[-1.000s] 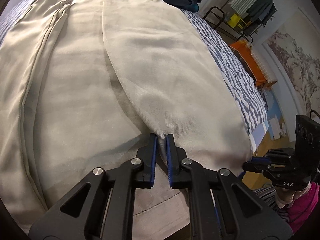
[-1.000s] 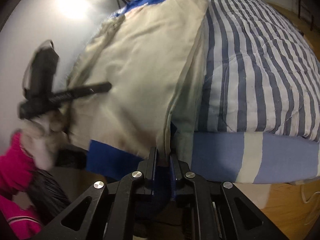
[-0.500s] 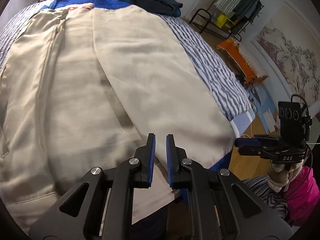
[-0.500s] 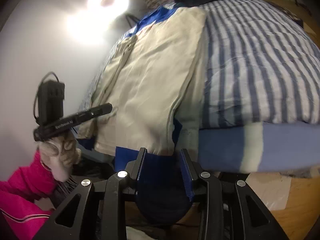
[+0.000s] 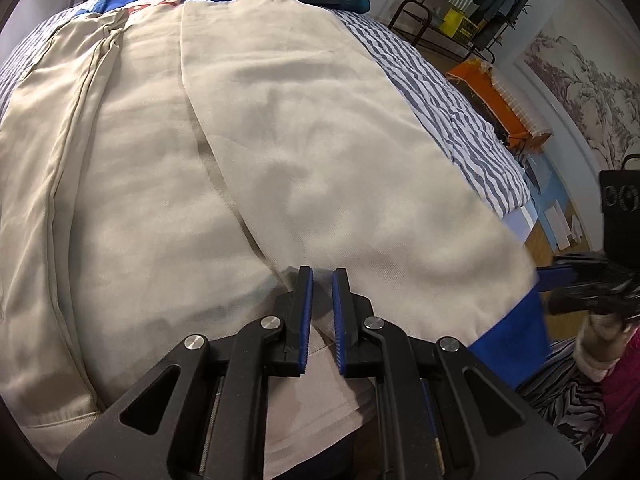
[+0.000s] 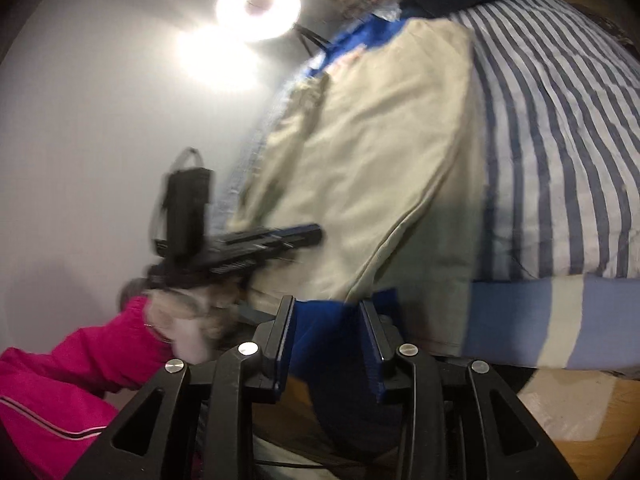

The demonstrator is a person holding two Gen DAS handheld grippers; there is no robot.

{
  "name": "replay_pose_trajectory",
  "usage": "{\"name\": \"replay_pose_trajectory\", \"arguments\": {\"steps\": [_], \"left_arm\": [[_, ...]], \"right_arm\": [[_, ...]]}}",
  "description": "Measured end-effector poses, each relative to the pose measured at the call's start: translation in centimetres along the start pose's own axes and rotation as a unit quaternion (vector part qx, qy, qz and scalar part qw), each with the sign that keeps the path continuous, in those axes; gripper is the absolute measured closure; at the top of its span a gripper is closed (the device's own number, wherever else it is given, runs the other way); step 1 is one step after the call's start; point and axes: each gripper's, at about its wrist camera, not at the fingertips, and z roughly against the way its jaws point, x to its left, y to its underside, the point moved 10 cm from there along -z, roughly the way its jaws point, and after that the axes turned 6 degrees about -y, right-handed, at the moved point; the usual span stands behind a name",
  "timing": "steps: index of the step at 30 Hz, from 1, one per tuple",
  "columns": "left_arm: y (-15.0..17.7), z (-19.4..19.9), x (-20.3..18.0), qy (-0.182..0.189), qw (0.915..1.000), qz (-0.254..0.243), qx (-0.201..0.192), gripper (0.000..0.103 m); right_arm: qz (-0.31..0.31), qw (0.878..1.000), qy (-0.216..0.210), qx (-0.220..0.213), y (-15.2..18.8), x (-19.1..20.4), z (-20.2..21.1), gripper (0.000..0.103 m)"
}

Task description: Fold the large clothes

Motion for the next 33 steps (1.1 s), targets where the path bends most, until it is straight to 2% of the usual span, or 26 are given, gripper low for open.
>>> {"name": "replay_pose_trajectory", "arguments": {"steps": [2,5,6,8,9,11,15,18,21,23,24,26,28,31,33], "left_arm": [[0.0,0.0,-0.1,-0.002,1.0,-0.004,-0.001,0.095],[0.0,-0.1,-0.1,-0.002,1.0,-0.003,-0.001,0.095],[0.0,-0.1,-0.2,-0.001,1.0,-0.002,-0.001,0.095],[-0.1,-0.2,-0.2,0.001,1.0,-0.001,-0.001,0.095],[0.0,-0.2,-0.2,0.001,1.0,-0.001,-0.001,0.095],[0.0,-0.1,-0.2,-0.001,1.0,-0.004,-0.002,0.095],[0.0,0.0,-0.3,-0.001,1.0,-0.007,-0.002,0.095],[0.0,-0.1,-0.1,-0.002,1.0,-0.006,-0.002,0.095],[0.0,-0.2,-0.1,-0.002,1.0,-0.006,-0.002,0.095],[0.0,-0.2,-0.1,-0.002,1.0,-0.007,-0.002,0.095],[0.0,-0.2,-0.1,-0.002,1.0,-0.007,-0.002,0.095],[0.0,-0.2,-0.1,-0.003,1.0,-0.009,-0.002,0.095],[0.0,-0.1,-0.2,-0.002,0.9999,-0.011,-0.004,0.095],[0.0,0.0,-0.2,-0.006,0.9999,-0.012,-0.005,0.095],[0.0,0.5,-0.4,-0.002,0.9999,-0.01,-0.008,0.095]], "right_arm": [[0.009,0.998,0.052,0.018,0.5,-1.4,-0.8,0.087],[0.007,0.997,0.064,0.032,1.2,-2.1,-1.0,0.097],[0.003,0.998,0.057,0.023,1.0,-1.8,-0.7,0.097],[-0.027,0.999,-0.017,-0.028,-0.4,-0.4,1.2,0.099],[-0.021,0.999,-0.018,-0.044,-0.9,-0.2,2.1,0.099],[-0.011,0.999,0.018,-0.046,-1.0,-1.0,2.6,0.099],[-0.03,0.995,0.099,0.0,0.8,-4.3,0.8,0.099],[-0.032,0.997,0.073,0.002,1.2,-3.0,0.1,0.1],[-0.029,0.999,0.011,-0.043,-0.4,0.4,0.9,0.1],[-0.032,0.997,-0.016,-0.067,-1.5,1.5,1.5,0.1],[-0.029,0.997,-0.009,-0.071,-1.8,1.3,1.9,0.1],[-0.031,0.997,0.034,-0.063,-1.4,-0.5,2.3,0.1],[-0.051,0.993,0.097,-0.032,0.0,-3.4,1.8,0.1],[-0.045,0.982,0.185,0.018,1.7,-5.9,0.5,0.103],[-0.044,0.981,0.185,0.024,2.2,-6.1,0.2,0.103]]}}
